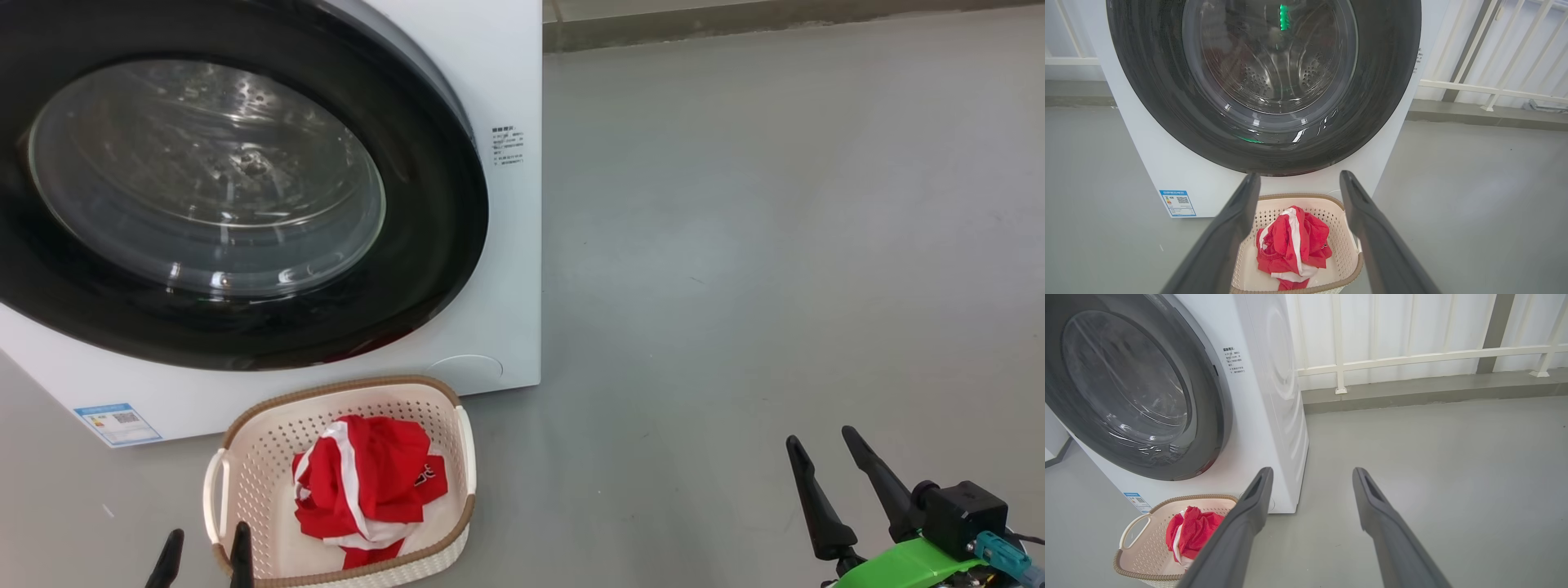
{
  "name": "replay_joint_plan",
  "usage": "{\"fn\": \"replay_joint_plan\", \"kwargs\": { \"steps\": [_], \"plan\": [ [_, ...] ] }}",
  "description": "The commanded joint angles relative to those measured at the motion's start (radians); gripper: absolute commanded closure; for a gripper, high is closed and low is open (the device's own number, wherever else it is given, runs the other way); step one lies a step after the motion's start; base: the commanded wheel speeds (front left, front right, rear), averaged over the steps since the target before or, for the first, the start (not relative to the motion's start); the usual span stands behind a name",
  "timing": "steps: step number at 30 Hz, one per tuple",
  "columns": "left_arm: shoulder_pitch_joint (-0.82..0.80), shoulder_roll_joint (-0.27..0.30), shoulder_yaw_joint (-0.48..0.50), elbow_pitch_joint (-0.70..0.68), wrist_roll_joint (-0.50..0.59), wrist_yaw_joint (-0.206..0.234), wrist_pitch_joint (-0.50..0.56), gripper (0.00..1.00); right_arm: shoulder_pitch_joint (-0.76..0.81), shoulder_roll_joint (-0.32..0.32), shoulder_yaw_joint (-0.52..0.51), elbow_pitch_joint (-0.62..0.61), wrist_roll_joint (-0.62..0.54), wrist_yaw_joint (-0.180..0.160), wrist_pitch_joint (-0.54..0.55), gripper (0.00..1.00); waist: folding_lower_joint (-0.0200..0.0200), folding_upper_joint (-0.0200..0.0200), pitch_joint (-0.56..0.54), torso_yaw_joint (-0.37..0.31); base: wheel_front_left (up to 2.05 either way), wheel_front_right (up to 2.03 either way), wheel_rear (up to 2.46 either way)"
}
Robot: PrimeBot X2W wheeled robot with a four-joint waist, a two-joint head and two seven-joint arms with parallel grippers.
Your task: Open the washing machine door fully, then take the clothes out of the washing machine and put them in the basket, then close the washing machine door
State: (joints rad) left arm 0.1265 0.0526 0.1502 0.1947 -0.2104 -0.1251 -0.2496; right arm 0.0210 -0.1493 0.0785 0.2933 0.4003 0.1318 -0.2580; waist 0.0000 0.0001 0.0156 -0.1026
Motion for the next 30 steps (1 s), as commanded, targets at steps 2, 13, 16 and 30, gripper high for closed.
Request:
{"fn": "replay_joint_plan", "kwargs": {
  "steps": [2,13,16,30],
  "plan": [
    [-0.008,0.011,0.036,-0.027,-0.003,-0.006,-0.012,0.0,-0.007,-0.016,0.018,-0.026,-0.01,-0.001,-0.004,0.0,0.0,-0.0001,-0.002,-0.001,0.0,0.0,0.0],
    [-0.001,-0.015,-0.005,0.046,-0.005,0.001,0.004,1.0,0.005,0.017,0.005,0.038,0.001,0.0,0.003,1.0,0.0,-0.0001,-0.004,-0.001,0.0,0.0,0.0],
    [-0.003,-0.023,-0.008,0.073,-0.013,0.001,0.007,1.0,0.018,0.033,0.005,0.064,0.009,0.0,0.006,1.0,0.0,-0.0001,-0.004,-0.001,0.0,0.0,0.0],
    [-0.026,-0.021,-0.011,0.07,-0.158,0.001,0.044,1.0,0.003,0.037,-0.012,0.051,0.138,0.0,0.041,1.0,0.0001,-0.0001,-0.005,0.01,0.0,0.0,0.0]
  ]
}}
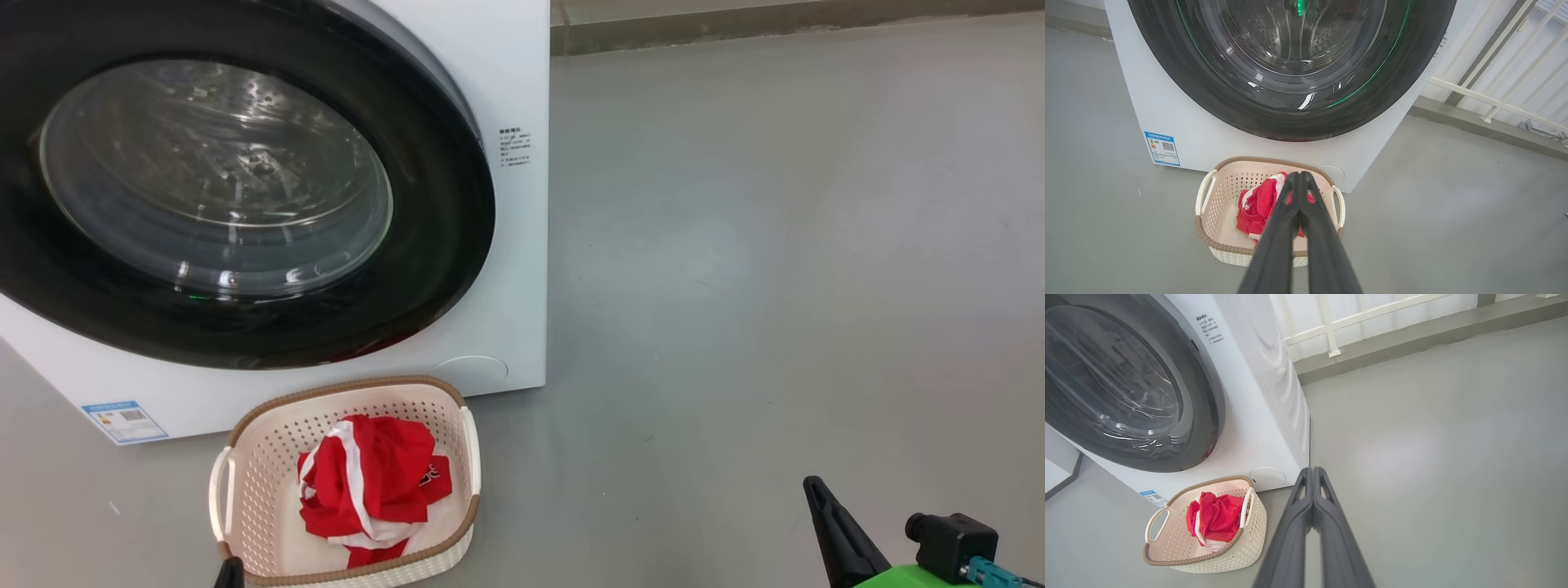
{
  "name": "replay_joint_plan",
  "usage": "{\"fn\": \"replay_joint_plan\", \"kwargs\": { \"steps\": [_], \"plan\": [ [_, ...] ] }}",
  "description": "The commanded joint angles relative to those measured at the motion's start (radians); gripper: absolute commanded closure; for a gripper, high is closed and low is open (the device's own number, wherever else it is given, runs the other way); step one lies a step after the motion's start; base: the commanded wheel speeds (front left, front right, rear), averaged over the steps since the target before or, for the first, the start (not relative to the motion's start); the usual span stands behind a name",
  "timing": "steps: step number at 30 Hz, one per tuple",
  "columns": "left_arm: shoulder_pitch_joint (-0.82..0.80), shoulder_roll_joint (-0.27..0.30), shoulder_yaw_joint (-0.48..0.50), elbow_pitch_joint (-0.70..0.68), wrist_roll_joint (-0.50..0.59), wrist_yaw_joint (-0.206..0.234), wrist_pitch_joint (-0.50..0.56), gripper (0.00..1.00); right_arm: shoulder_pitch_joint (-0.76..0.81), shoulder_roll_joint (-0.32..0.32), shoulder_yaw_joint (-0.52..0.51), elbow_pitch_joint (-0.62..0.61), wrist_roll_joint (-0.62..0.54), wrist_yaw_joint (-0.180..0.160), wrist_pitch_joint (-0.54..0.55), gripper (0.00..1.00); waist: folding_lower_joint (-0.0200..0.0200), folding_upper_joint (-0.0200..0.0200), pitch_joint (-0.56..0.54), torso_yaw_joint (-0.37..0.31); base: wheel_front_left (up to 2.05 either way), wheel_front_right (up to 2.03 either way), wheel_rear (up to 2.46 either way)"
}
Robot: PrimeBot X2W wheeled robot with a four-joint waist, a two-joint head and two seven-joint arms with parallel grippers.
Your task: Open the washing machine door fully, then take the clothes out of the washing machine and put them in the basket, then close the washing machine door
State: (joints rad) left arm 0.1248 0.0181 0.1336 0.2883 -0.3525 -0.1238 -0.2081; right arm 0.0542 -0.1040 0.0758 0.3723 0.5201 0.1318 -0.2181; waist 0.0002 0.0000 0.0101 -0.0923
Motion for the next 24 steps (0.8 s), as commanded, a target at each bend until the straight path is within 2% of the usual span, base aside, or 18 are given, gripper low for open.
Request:
{"fn": "replay_joint_plan", "kwargs": {
  "steps": [1,24],
  "plan": [
    [-0.026,0.014,0.005,-0.024,-0.027,-0.001,0.006,1.0,-0.031,-0.008,-0.01,-0.029,0.028,0.0,0.003,1.0,-0.0001,0.0,0.0,0.001,0.0,0.0,0.0],
    [-0.071,0.018,0.0,-0.028,-0.295,-0.002,0.074,1.0,-0.059,0.001,-0.044,-0.05,0.263,0.0,0.07,1.0,-0.0001,0.0,-0.001,0.021,0.0,0.0,0.0]
  ]
}}
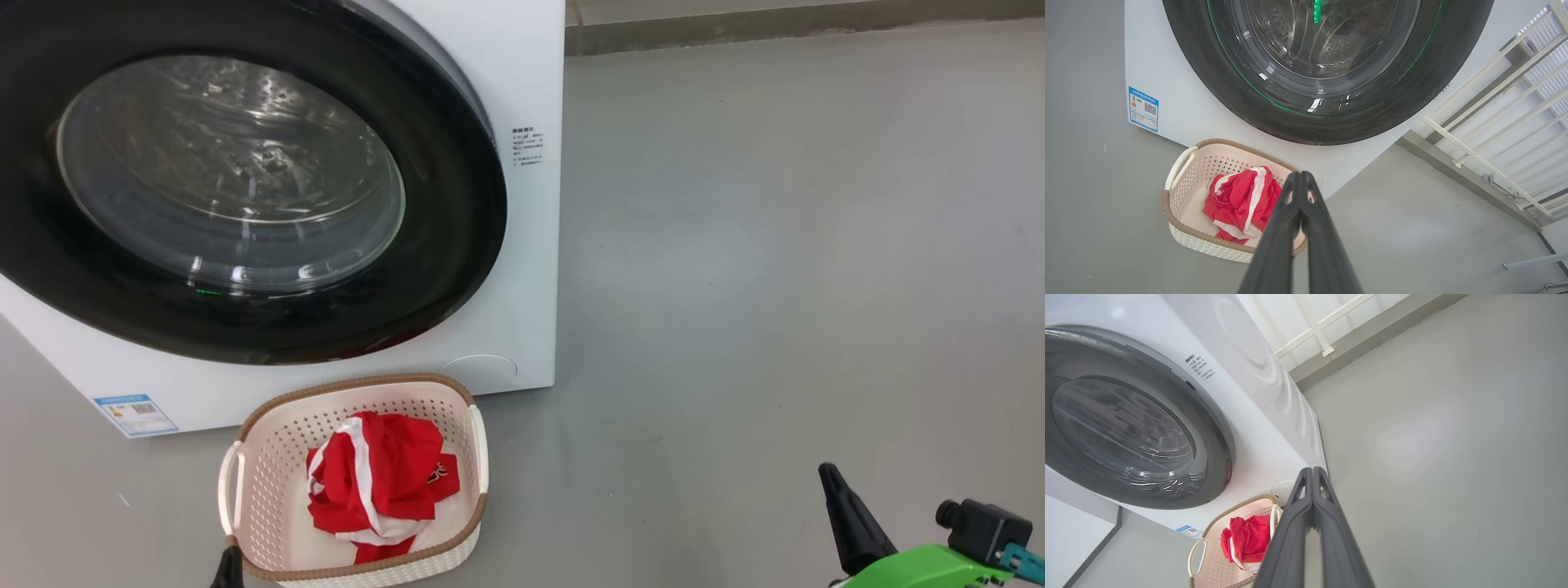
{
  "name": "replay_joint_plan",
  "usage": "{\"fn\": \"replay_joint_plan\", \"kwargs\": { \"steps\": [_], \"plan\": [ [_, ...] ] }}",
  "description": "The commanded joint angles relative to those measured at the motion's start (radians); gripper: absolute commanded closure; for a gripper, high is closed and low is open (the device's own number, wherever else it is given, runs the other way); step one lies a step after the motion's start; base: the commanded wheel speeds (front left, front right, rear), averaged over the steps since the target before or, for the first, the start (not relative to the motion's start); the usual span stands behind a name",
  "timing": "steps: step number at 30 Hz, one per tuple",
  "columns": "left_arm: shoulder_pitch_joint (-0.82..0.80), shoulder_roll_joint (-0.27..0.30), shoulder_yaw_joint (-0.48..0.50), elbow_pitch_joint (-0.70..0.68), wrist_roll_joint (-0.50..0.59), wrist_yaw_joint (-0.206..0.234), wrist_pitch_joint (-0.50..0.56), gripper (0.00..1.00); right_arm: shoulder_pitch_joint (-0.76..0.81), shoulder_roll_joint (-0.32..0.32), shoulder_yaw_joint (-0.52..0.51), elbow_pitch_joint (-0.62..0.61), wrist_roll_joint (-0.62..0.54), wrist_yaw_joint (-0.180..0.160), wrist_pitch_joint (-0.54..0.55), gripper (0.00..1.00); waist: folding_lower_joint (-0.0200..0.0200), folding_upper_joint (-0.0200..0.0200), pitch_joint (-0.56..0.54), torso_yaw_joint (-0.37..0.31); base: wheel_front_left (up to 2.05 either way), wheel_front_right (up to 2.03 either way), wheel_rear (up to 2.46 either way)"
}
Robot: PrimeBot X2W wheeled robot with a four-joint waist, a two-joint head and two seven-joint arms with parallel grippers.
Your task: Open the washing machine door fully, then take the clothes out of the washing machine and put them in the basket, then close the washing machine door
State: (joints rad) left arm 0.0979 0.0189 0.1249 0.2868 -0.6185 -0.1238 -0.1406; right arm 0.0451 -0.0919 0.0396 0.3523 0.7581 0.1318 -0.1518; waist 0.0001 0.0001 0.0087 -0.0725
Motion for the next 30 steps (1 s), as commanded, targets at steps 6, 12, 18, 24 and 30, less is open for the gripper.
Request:
{"fn": "replay_joint_plan", "kwargs": {
  "steps": [6,12,18,24,30],
  "plan": [
    [-0.056,0.018,0.007,-0.027,-0.096,-0.002,0.024,1.0,-0.057,-0.008,-0.016,-0.036,0.084,0.0,0.021,1.0,-0.0001,-0.0001,0.0,0.006,0.0,0.0,0.0],
    [-0.065,0.019,0.006,-0.028,-0.151,-0.003,0.038,1.0,-0.063,-0.006,-0.024,-0.04,0.133,0.0,0.035,1.0,-0.0001,-0.0001,-0.001,0.01,0.0,0.0,0.0],
    [-0.076,0.02,0.005,-0.029,-0.218,-0.003,0.056,1.0,-0.07,-0.003,-0.033,-0.046,0.191,-0.001,0.053,1.0,-0.0001,-0.0001,-0.001,0.015,0.0,0.0,0.0],
    [-0.088,0.021,0.003,-0.03,-0.285,-0.003,0.073,1.0,-0.077,0.0,-0.042,-0.051,0.249,-0.001,0.07,1.0,-0.0001,-0.0001,-0.002,0.02,0.0,0.0,0.0],
    [-0.099,0.022,0.002,-0.031,-0.352,-0.004,0.09,1.0,-0.084,0.003,-0.052,-0.056,0.307,-0.001,0.088,1.0,-0.0001,-0.0001,-0.002,0.025,0.0,0.0,0.0]
  ]
}}
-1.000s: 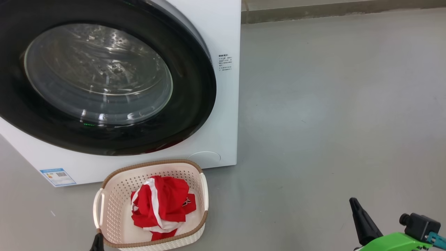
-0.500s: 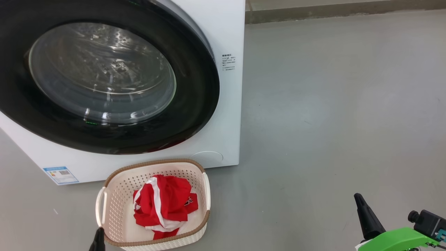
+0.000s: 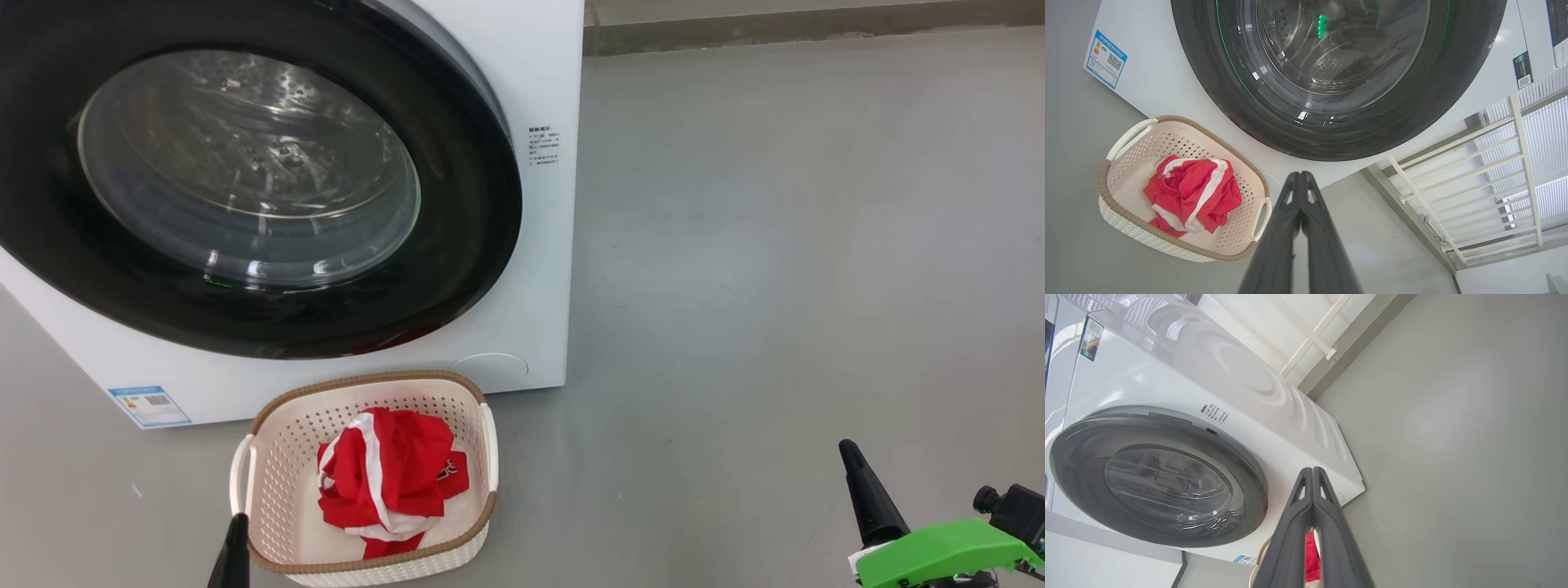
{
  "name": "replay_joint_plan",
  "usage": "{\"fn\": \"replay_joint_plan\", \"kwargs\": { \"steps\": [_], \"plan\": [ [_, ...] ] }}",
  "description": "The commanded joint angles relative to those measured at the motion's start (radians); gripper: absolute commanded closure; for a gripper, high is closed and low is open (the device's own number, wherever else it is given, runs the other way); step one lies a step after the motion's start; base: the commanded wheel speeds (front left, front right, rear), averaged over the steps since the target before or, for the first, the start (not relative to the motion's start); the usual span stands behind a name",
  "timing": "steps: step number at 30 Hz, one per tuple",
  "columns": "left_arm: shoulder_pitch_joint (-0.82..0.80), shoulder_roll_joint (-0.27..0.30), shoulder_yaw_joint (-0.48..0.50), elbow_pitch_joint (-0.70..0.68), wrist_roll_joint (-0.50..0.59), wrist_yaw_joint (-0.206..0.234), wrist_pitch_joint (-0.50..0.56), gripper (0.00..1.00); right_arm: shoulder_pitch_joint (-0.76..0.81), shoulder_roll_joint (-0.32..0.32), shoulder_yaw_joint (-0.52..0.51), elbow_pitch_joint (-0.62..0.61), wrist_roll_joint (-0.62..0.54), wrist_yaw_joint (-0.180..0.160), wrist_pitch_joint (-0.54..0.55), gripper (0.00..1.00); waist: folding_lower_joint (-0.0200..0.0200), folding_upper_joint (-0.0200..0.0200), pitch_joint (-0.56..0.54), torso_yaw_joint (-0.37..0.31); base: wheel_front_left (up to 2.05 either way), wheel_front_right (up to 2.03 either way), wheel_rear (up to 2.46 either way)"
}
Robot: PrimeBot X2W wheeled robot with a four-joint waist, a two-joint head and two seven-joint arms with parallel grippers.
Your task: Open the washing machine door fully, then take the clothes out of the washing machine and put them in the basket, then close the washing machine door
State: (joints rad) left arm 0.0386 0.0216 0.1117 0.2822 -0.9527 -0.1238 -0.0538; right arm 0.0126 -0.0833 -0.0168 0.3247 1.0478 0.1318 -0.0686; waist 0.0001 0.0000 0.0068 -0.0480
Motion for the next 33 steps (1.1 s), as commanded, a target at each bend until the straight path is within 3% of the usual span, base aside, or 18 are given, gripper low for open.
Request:
{"fn": "replay_joint_plan", "kwargs": {
  "steps": [1,33],
  "plan": [
    [-0.041,0.019,0.015,-0.027,-0.029,-0.004,0.006,1.0,-0.053,-0.005,0.003,-0.03,0.027,-0.001,0.008,1.0,0.0,0.0,0.0,0.001,0.0,0.0,0.0],
    [-0.1,0.024,0.008,-0.032,-0.375,-0.006,0.095,1.0,-0.09,0.012,-0.047,-0.058,0.326,-0.001,0.099,1.0,0.0,0.0,-0.002,0.027,0.0,0.0,0.0]
  ]
}}
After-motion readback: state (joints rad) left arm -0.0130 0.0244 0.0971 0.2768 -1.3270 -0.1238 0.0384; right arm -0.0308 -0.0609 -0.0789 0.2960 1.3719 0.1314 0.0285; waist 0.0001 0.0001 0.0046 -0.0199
